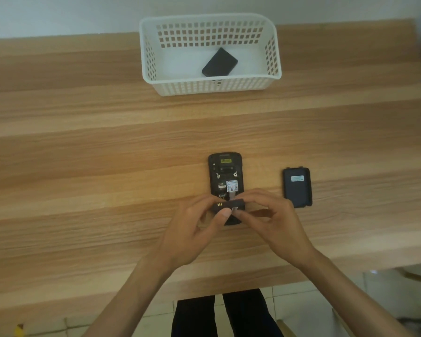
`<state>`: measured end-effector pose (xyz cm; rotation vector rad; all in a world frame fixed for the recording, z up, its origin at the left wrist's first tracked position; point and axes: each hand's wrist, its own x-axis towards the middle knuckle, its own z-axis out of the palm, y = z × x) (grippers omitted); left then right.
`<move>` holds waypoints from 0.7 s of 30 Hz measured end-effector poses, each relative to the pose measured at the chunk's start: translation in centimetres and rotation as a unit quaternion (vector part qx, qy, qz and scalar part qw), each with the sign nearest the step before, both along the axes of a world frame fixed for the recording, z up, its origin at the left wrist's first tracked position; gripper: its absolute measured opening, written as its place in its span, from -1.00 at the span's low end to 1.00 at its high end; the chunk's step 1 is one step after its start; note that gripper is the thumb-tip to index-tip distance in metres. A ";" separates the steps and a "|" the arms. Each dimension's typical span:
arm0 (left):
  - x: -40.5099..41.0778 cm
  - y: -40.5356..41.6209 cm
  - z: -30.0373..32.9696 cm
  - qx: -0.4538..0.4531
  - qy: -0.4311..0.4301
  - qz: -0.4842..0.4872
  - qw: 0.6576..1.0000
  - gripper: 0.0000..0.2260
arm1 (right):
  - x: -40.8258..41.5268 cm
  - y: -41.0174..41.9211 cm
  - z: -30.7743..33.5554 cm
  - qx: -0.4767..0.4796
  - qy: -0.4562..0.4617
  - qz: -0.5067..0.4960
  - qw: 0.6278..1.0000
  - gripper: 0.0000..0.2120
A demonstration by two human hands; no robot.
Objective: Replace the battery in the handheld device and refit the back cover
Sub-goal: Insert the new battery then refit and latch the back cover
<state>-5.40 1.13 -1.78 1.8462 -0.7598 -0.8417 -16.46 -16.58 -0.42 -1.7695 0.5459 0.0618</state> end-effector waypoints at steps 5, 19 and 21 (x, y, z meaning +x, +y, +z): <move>-1.1 -0.3 -0.5 0.034 0.086 0.050 0.994 -0.68 | -0.2 0.2 -0.8 0.061 0.066 -0.064 0.994 -0.78; -2.2 0.3 -2.9 0.065 0.055 0.086 0.993 -0.41 | -0.2 0.7 -2.2 0.029 0.084 -0.134 0.987 -0.68; -2.2 0.4 -3.0 0.075 0.065 0.093 0.991 -0.48 | -0.3 0.9 -2.2 0.014 0.077 -0.126 0.989 -0.65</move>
